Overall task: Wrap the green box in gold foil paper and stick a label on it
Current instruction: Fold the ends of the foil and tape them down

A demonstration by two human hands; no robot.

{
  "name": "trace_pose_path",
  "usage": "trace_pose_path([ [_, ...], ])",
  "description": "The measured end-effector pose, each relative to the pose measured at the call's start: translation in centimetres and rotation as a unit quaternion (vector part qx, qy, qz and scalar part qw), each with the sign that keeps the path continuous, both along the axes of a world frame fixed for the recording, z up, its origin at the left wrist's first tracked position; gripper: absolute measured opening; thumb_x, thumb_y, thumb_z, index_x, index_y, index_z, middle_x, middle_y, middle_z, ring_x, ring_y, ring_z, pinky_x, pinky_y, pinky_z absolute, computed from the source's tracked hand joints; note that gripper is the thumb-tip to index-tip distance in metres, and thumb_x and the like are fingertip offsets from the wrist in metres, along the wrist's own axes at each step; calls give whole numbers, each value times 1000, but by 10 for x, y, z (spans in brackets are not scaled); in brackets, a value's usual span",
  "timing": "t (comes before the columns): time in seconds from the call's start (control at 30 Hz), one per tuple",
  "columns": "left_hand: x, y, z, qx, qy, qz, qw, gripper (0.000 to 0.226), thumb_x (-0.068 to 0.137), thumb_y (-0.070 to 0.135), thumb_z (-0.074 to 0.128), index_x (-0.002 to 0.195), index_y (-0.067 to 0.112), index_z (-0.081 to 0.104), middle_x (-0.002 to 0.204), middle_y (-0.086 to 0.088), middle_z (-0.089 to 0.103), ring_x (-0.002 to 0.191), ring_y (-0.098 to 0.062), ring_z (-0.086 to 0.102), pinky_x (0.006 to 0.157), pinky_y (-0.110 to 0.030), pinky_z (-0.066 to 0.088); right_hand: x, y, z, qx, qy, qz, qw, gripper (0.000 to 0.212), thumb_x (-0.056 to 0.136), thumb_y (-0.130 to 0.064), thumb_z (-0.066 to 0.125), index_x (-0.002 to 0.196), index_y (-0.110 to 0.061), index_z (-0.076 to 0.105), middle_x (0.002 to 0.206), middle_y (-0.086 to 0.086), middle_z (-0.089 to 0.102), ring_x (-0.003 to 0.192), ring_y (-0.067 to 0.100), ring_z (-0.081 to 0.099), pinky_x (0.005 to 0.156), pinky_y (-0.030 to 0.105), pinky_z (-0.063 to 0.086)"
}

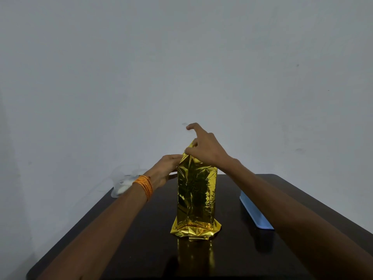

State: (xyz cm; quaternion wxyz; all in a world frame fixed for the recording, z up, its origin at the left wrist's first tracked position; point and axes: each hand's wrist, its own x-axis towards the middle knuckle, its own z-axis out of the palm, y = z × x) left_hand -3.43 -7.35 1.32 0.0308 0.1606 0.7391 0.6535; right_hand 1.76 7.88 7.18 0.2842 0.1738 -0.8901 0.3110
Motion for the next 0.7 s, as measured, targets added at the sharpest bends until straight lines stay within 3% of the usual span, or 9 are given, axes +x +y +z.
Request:
trace_pose_path([
  [0.07, 1, -2, 0, 0, 2, -7, 1000, 21, 97, 26, 59, 96, 18, 78, 89, -2, 73, 103, -22, 63, 99, -42, 46, 3, -3, 5, -67, -6, 14, 998, 61, 82, -13, 71, 135, -23, 43, 77, 14, 69, 64, 18, 62, 63, 32, 53],
  [0.13, 3, -2, 0, 1, 3, -8, 1000, 22, 97, 26, 58, 101, 15, 77, 89, -1, 72, 103, -22, 62, 96, -39, 47, 3, 0, 6, -164, -30, 19, 986, 58, 83, -13, 73, 133, -24, 45, 89, 13, 68, 72, 17, 64, 64, 25, 51],
  [0.23, 3, -2, 0, -3, 9, -1, 1000, 21, 98, 25, 58, 100, 15, 77, 94, -2, 72, 106, -22, 62, 93, -37, 48, 1, 8, 8, -330, -67, 56, 940, 59, 79, -23, 74, 131, -24, 47, 104, 11, 71, 98, 21, 69, 88, 34, 50],
  [0.3, 3, -3, 0, -10, 16, 5, 1000, 21, 98, 27, 58, 101, 18, 77, 104, -3, 72, 114, -23, 59, 100, -41, 45, 4, 21, 12, -405, -74, 88, 907, 49, 89, -19, 65, 133, -21, 45, 92, 10, 77, 100, 17, 70, 103, 42, 42],
  [0.37, 1, -5, 0, -32, 31, 8, 999, 22, 97, 32, 58, 100, 22, 78, 116, -5, 69, 122, -25, 54, 110, -50, 37, 5, 37, 9, -384, -59, 63, 919, 45, 93, -17, 60, 135, -21, 45, 89, 4, 77, 108, 18, 67, 108, 45, 39],
  [0.43, 3, -7, 2, -49, 41, 0, 998, 21, 96, 35, 59, 94, 27, 78, 119, -4, 68, 123, -25, 53, 112, -53, 34, 5, 48, -4, -284, -70, 12, 956, 56, 85, -15, 68, 136, -24, 46, 104, -2, 71, 117, 18, 57, 106, 45, 40],
  [0.5, 5, -7, 5, -56, 42, -11, 997, 17, 94, 34, 62, 88, 30, 78, 118, -1, 67, 122, -24, 53, 111, -52, 36, 5, 55, -24, -209, -116, 14, 971, 61, 83, -13, 73, 138, -24, 46, 113, -1, 64, 106, 15, 57, 98, 39, 44],
  [0.57, 5, -6, 10, -72, 45, -27, 996, 14, 93, 31, 63, 88, 31, 76, 116, 1, 66, 121, -23, 53, 109, -51, 37, 6, 60, -37, -192, -138, 47, 971, 57, 90, -14, 69, 140, -22, 45, 103, 3, 71, 97, 12, 63, 96, 36, 46],
  [0.7, 6, 0, 18, -118, 64, -32, 990, 15, 96, 22, 59, 102, 22, 73, 118, -2, 63, 116, -18, 51, 103, -41, 38, 4, 65, -37, -169, -119, 57, 977, 56, 92, -16, 67, 141, -26, 43, 102, 5, 74, 102, 13, 66, 88, 28, 42],
])
